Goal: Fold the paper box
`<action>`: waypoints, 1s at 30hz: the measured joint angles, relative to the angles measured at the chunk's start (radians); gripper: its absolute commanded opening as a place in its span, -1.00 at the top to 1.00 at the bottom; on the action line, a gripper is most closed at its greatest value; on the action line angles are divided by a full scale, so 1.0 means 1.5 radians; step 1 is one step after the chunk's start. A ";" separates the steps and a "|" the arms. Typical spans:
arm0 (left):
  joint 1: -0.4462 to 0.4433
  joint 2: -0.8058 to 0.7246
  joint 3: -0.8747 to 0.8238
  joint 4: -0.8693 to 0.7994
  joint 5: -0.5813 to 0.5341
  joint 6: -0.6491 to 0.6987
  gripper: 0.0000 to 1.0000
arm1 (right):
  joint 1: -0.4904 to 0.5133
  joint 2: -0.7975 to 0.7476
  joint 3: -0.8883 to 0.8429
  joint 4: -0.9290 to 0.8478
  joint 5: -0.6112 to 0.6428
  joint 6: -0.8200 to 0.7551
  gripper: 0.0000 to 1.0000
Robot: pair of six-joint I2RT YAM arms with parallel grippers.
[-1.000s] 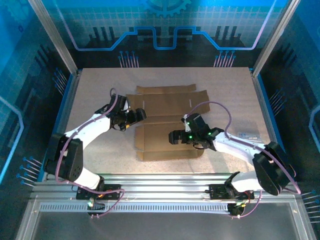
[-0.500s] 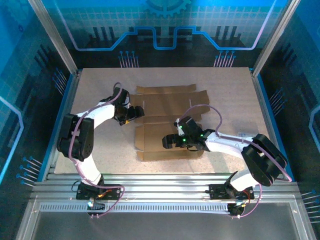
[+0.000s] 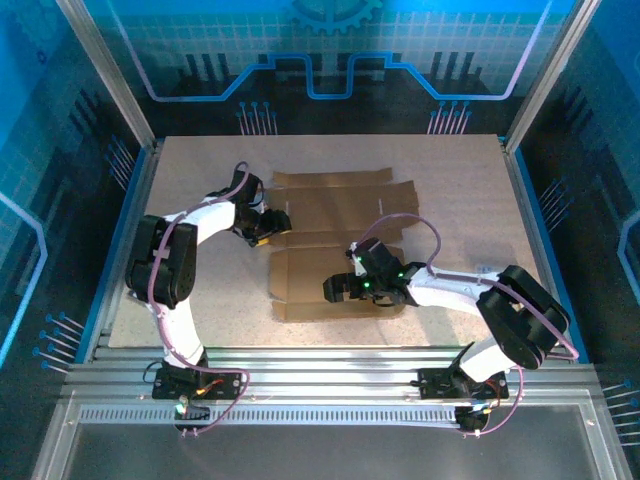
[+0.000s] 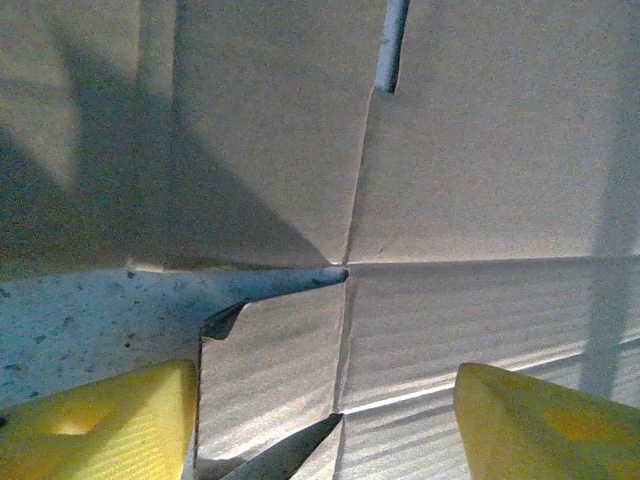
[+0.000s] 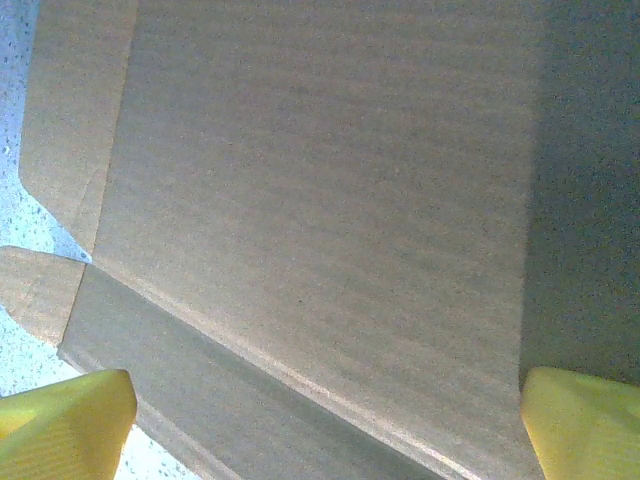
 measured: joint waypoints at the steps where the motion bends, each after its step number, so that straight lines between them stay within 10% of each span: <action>1: 0.000 0.001 0.000 0.000 0.003 0.002 -0.30 | 0.001 0.002 0.000 0.002 0.000 0.000 -1.00; 30: -0.075 0.009 0.078 -0.065 -0.082 0.063 0.41 | 0.016 0.020 0.000 0.041 0.010 0.005 -1.00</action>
